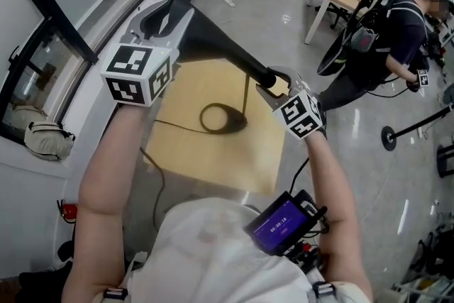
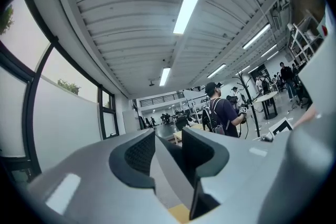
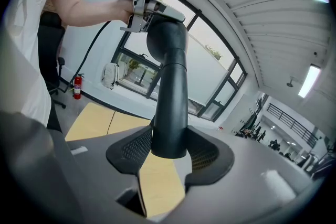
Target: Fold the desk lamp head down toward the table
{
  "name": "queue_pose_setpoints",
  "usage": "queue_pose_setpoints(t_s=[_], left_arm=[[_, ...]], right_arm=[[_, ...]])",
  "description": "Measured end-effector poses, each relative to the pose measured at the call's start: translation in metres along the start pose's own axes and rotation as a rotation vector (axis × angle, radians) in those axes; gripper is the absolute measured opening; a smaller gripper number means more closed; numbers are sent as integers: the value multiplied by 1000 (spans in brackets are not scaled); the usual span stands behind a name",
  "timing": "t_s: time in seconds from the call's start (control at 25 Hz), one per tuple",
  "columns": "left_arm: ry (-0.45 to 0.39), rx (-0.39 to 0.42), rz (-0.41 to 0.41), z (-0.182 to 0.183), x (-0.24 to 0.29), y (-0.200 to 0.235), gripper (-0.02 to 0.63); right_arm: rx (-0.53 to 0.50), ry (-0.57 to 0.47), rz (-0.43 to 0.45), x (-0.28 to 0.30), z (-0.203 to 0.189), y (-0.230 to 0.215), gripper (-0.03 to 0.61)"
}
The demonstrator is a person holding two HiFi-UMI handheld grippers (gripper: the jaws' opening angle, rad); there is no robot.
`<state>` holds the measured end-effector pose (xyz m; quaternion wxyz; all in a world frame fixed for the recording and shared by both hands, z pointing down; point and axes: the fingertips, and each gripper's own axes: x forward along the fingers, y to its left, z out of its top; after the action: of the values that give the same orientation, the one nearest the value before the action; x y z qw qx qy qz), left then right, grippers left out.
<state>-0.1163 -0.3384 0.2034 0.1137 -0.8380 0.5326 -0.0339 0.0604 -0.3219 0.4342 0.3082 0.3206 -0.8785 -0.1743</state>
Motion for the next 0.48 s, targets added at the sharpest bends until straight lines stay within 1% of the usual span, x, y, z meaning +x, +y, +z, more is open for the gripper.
queue_pose_setpoints(t_s=[0.28,0.48], left_arm=[[-30,-65,3,-11,-4,7,158],[-39,-118,21,-31,-13,24,158]], right_arm=[[-38,46,-2,-3,-1,-3,220],[-81,83,3,4,4,2,221]])
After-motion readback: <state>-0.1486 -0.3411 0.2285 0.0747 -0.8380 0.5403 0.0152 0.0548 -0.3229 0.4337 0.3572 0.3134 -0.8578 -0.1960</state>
